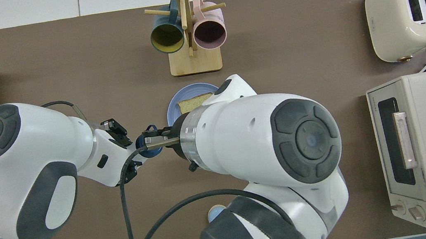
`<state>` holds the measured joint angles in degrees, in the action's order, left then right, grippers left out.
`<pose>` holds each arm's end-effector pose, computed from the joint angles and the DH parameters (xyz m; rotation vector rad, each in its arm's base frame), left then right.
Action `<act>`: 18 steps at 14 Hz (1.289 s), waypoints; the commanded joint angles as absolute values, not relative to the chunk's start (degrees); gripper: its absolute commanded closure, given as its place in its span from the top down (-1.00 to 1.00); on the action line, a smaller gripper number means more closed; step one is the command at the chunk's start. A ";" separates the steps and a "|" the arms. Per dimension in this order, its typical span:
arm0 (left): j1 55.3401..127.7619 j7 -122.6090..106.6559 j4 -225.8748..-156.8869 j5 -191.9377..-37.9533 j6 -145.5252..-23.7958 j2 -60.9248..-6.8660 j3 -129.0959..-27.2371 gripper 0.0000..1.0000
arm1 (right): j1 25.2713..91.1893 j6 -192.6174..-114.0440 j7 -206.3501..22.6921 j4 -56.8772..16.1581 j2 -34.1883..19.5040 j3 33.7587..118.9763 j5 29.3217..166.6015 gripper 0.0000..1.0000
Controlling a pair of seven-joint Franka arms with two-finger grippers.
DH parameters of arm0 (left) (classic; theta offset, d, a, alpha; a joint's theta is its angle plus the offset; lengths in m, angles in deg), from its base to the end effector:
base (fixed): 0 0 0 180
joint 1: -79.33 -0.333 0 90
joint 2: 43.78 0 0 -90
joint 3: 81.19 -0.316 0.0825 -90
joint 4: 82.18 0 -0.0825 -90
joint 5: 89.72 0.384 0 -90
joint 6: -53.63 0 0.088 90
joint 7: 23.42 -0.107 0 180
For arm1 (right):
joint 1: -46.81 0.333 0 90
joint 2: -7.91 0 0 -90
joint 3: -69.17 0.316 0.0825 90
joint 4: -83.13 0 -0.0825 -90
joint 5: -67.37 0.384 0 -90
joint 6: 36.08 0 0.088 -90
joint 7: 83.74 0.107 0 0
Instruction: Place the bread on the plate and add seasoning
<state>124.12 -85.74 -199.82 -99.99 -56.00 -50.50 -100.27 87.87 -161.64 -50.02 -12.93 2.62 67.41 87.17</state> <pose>0.4651 -0.2328 0.4856 2.1719 -1.9755 0.0531 0.4782 0.4081 0.5859 -2.6309 0.0575 -0.1991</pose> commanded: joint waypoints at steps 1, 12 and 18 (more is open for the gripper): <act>125.21 -84.42 -201.89 -99.30 -56.32 -52.83 -100.62 -1.00 | 88.20 -162.12 -49.47 -12.50 2.37 67.15 88.38 -0.30; 125.13 -83.80 -201.89 -99.30 -56.49 -52.83 -100.53 -1.00 | 88.99 -163.00 -49.20 -12.76 1.23 67.15 88.29 -0.52; 125.13 -83.80 -201.89 -99.30 -56.40 -52.92 -100.53 -1.00 | 88.99 -162.82 -49.03 -12.67 1.14 67.15 88.55 -1.00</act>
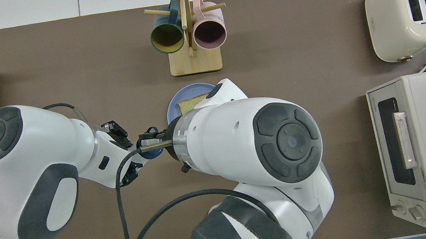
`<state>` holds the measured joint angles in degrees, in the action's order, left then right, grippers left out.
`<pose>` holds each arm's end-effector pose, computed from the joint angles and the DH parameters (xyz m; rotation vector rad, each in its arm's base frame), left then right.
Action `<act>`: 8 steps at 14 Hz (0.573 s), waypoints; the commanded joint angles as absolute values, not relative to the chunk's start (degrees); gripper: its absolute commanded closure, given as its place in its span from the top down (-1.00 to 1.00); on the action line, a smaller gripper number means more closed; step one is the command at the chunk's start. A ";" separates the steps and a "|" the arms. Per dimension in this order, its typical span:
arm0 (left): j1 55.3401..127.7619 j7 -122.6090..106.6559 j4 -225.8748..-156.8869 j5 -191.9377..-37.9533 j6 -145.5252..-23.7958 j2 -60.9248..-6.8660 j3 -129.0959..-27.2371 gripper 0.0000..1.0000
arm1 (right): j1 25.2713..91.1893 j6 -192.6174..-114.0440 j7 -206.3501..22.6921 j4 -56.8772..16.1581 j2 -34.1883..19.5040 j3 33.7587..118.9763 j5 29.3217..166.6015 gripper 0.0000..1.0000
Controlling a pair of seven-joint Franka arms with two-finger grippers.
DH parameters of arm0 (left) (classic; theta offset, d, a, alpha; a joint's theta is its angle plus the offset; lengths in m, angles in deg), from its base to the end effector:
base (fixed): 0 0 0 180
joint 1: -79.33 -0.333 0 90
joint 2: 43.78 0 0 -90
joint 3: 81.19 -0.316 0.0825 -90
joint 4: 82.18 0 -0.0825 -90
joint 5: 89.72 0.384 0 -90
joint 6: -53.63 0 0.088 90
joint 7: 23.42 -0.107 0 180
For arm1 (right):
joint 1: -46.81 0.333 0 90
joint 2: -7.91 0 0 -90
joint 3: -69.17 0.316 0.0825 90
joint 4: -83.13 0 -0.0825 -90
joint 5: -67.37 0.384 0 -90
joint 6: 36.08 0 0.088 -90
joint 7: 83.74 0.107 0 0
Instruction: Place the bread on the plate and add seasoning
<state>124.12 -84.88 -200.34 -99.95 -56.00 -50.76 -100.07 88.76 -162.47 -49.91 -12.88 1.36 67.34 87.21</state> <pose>0.4623 -0.2334 0.4836 2.1817 -1.9619 0.0438 0.4774 0.4187 0.5742 -2.6367 0.0488 -0.1891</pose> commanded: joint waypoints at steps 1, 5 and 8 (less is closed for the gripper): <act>125.13 -83.71 -201.89 -99.30 -56.49 -52.92 -100.53 -1.00 | 88.91 -162.74 -49.03 -12.58 1.14 67.15 88.64 -1.00; 125.13 -83.36 -201.89 -99.30 -56.49 -52.83 -100.53 -1.00 | 85.76 -160.46 -49.11 -9.43 0.71 66.97 93.54 -1.00; 125.13 -83.36 -201.89 -99.30 -56.49 -52.92 -100.53 -1.00 | 84.78 -160.36 -49.64 -9.42 0.01 66.88 95.06 -1.00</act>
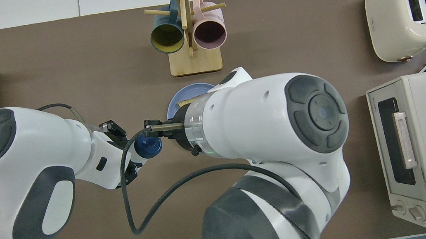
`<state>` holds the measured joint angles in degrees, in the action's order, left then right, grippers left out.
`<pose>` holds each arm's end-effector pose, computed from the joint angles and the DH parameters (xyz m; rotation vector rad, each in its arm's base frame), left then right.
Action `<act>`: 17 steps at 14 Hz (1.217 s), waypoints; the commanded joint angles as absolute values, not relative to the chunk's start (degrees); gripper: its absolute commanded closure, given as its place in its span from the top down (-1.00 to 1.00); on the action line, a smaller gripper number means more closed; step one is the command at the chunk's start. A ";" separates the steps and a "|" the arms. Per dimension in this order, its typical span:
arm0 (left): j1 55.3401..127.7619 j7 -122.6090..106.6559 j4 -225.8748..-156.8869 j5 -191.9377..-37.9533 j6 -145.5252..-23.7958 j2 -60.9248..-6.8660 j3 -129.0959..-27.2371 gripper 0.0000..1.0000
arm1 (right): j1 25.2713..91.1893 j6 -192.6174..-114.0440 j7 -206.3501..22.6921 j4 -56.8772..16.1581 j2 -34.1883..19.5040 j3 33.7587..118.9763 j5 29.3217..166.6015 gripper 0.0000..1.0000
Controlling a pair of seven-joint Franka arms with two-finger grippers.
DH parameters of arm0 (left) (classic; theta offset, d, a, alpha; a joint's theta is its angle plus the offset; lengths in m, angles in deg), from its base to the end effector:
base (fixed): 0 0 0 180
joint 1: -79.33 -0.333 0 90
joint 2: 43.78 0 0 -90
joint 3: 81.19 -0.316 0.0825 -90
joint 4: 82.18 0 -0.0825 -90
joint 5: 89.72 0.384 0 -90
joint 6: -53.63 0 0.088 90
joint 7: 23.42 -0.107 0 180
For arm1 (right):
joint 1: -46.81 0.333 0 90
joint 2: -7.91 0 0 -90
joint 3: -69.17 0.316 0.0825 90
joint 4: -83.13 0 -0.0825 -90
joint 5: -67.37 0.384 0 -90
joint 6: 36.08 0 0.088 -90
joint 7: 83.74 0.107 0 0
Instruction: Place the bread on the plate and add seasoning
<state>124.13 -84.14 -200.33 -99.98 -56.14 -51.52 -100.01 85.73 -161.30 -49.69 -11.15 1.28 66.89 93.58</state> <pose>0.4608 -0.2326 0.4904 2.1916 -1.9495 0.0649 0.4999 0.3936 0.5881 -2.5496 0.1781 -0.1283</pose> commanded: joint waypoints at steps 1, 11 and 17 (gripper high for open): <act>125.21 -83.36 -201.89 -99.30 -56.49 -52.92 -100.53 -1.00 | 84.51 -160.27 -49.64 -9.42 0.00 66.88 95.06 -1.00; 125.56 -81.36 -200.57 -92.55 -59.20 -51.78 -99.92 -1.00 | 59.42 -138.51 -77.20 -10.04 4.13 66.09 76.17 1.00; 129.86 -71.77 -194.25 -80.86 -58.60 -45.28 -98.60 -1.00 | 50.49 -125.74 -86.29 -10.20 9.30 65.48 67.90 1.00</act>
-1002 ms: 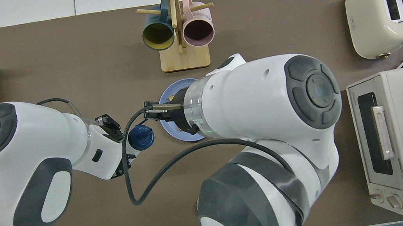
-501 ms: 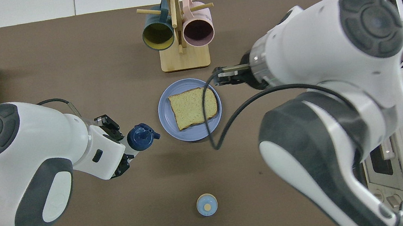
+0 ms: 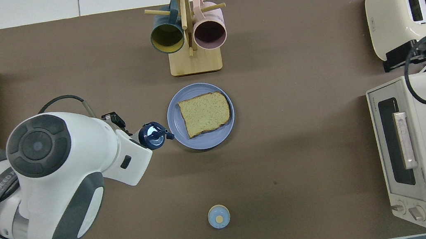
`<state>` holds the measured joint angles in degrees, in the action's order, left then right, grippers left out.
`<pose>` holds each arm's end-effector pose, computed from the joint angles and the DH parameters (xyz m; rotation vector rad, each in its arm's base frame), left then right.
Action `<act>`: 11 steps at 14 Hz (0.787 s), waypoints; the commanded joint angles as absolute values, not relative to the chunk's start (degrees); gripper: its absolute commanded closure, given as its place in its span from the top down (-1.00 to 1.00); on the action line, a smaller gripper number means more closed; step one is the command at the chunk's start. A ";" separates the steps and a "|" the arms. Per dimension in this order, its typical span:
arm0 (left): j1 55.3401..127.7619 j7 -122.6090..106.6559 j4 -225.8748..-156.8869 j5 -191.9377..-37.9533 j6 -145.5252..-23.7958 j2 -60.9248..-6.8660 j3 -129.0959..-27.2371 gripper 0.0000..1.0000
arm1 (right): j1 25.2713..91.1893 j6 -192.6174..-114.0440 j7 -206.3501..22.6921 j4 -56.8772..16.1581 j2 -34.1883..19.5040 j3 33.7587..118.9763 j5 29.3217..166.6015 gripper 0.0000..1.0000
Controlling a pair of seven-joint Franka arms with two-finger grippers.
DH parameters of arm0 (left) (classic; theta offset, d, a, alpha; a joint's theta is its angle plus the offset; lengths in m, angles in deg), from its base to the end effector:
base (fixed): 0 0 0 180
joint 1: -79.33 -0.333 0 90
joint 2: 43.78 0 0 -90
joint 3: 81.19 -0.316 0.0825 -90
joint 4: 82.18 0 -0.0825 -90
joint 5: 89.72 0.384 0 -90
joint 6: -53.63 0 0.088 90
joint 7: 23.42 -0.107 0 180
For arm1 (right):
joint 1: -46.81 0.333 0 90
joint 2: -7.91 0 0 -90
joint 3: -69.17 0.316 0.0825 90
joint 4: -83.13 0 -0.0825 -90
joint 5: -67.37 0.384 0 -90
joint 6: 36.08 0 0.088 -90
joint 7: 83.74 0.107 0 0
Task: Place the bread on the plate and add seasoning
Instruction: 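Shake the bottle over the toast on the plate with the left gripper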
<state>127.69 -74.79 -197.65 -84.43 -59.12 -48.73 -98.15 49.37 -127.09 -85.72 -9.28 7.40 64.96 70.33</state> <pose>0.4626 -0.2714 0.4922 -2.2718 2.0731 -0.0378 0.5573 -0.0104 0.6014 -3.0892 -0.0061 0.0489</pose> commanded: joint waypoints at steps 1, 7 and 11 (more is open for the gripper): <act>130.22 -70.37 -193.03 -79.28 -58.51 -43.88 -98.51 -1.00 | 50.76 -125.65 -86.29 -13.26 11.84 65.39 67.90 1.00; 132.86 -66.23 -183.52 -69.88 -54.65 -32.80 -98.42 -1.00 | 49.53 -126.17 -87.96 -14.26 11.61 64.95 66.15 1.00; 134.62 -62.62 -179.84 -63.98 -51.14 -26.31 -98.51 -1.00 | 49.00 -125.73 -88.14 -13.55 11.43 64.25 65.79 1.00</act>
